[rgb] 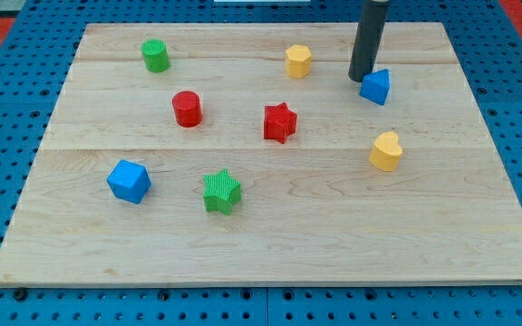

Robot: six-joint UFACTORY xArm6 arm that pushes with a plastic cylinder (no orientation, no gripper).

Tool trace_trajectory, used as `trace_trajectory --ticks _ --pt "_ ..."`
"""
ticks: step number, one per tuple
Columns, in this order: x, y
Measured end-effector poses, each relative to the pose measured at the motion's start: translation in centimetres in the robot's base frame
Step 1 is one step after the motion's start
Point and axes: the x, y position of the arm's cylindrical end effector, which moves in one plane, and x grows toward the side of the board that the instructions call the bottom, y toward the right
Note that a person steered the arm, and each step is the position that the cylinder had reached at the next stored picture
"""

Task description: Move the blue triangle to the right of the green star

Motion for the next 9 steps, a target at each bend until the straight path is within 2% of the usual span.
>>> trace_trajectory --ticks 3,4,7,8,9 --pt "1.7 0.0" --pt "0.0 -0.1" --pt "-1.3 -0.1" --pt "-3.0 0.7" --pt "-1.3 4.5"
